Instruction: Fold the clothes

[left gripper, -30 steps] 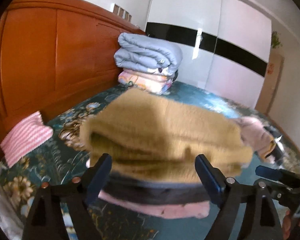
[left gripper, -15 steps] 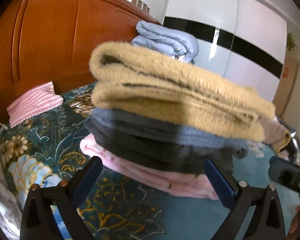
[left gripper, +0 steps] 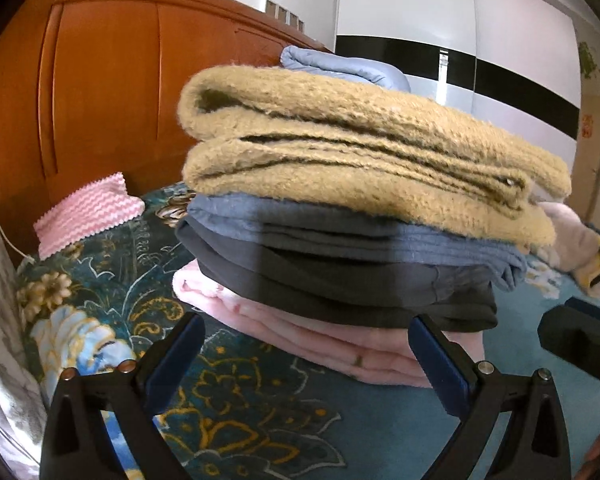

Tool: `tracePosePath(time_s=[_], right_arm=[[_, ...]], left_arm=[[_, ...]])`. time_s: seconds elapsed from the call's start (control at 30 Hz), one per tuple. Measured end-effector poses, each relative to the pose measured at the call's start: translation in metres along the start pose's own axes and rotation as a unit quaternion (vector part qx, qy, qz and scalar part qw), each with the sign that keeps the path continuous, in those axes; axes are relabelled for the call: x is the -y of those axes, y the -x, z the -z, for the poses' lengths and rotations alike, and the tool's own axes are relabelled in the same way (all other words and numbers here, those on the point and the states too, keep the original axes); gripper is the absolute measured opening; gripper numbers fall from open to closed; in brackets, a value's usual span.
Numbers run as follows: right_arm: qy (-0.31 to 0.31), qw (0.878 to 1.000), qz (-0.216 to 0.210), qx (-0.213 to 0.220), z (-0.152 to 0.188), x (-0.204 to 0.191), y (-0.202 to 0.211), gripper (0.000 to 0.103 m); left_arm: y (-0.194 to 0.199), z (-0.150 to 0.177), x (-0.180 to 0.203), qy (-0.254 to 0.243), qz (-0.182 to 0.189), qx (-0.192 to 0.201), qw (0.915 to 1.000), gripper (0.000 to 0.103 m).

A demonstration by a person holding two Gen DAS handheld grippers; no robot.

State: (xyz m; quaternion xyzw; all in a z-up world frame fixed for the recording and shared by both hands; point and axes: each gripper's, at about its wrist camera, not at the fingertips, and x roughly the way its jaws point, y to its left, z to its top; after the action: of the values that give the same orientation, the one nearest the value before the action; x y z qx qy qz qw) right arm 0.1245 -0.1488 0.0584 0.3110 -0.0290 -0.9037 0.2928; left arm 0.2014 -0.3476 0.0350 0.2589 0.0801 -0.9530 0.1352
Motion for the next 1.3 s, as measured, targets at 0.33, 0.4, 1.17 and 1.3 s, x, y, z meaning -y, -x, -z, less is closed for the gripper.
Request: tracePosePath(time_s=[0.33, 0.4, 1.17, 1.3], right_arm=[[0.009, 1.0, 0.019, 0.013, 0.005, 0.002, -0.001, 0.103], [0.006, 1.0, 0.019, 0.013, 0.005, 0.003, -0.001, 0.103], [-0.001, 1.0, 0.012, 0.01, 0.008, 0.005, 0.002, 0.103], [-0.002, 1.0, 0.012, 0.01, 0.008, 0.004, 0.003, 0.103]], left_arm=[[0.001, 0.001, 0.014, -0.023, 0.012, 0.015, 0.9995, 0.103], [0.001, 0.0, 0.016, -0.022, 0.017, 0.013, 0.9995, 0.103], [0.005, 0.001, 0.031, -0.027, 0.034, -0.003, 0.9991, 0.103], [0.005, 0.001, 0.03, -0.025, 0.035, -0.003, 0.9991, 0.103]])
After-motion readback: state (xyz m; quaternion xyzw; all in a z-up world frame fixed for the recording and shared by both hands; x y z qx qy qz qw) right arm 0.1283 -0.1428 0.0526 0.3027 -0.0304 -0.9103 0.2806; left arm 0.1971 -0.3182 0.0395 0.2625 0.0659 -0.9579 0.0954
